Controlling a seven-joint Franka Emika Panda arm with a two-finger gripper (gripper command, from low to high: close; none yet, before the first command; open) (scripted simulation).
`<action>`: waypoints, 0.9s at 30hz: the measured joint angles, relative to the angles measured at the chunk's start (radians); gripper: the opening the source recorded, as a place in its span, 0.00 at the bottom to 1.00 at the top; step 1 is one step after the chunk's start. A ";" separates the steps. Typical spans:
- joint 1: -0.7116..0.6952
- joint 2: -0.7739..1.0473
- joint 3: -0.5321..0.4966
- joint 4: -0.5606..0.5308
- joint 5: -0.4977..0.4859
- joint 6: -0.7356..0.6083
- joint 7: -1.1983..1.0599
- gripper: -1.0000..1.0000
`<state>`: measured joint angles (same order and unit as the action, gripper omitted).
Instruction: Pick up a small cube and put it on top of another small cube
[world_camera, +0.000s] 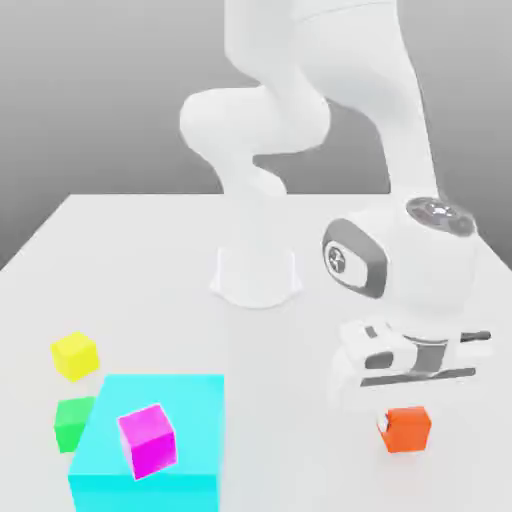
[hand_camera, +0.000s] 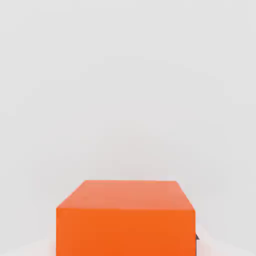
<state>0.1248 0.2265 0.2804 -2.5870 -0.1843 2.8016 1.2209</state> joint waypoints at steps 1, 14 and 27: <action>-0.009 -0.022 0.000 0.000 0.024 -0.021 0.008 0.00; -0.146 -0.139 -0.174 0.102 0.160 -0.222 0.512 0.00; -0.360 -0.213 -0.286 0.208 0.184 -0.406 1.112 0.00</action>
<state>-0.2354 0.0134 -0.0060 -2.3788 -0.0005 2.3955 2.3326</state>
